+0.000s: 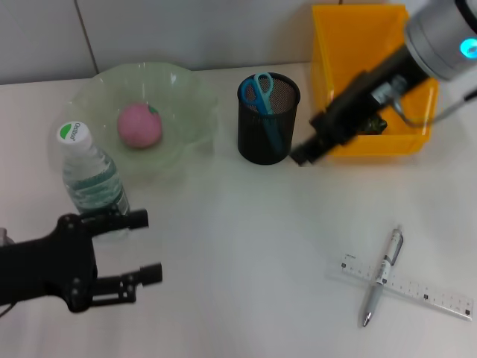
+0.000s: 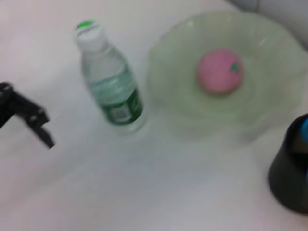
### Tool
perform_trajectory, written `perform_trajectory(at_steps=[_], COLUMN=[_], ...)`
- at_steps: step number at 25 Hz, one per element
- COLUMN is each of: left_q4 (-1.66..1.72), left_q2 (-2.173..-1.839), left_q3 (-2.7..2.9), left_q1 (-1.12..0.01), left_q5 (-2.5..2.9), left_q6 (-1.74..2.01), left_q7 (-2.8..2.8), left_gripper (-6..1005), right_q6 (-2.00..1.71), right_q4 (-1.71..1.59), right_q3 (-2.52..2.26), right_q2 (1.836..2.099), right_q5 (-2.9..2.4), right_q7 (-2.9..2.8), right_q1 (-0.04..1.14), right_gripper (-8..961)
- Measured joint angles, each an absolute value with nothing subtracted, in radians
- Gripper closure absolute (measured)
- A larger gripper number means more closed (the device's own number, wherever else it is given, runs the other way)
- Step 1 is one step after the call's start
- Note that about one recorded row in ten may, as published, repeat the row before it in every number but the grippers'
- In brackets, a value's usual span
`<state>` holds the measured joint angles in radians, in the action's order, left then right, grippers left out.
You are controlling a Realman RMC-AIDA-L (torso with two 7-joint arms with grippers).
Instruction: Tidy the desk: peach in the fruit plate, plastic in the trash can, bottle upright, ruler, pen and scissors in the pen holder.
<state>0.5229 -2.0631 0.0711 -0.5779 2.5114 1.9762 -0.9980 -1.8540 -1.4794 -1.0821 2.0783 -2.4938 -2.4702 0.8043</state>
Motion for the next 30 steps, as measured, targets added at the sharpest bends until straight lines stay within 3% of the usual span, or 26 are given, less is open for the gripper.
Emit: perform_trajectory(at_steps=[8, 30], left_q4=[0.605, 0.612], left_q2=[-2.065, -2.068], left_q3=[0.237, 0.259], left_q1=[-0.563, -0.548], left_q5=[2.512, 2.508], left_q6=[1.966, 1.941], left_q7=[-1.058, -1.044], left_gripper=[185, 185], right_q6=[-1.986, -1.950], right_q4=[-1.503, -1.447], right_q3=[-1.089, -1.319], right_q2=[2.076, 2.081], right_q5=[-2.457, -2.622], right_q7=[-2.298, -2.237], right_q1=[0.734, 0.704], right_gripper=[261, 263])
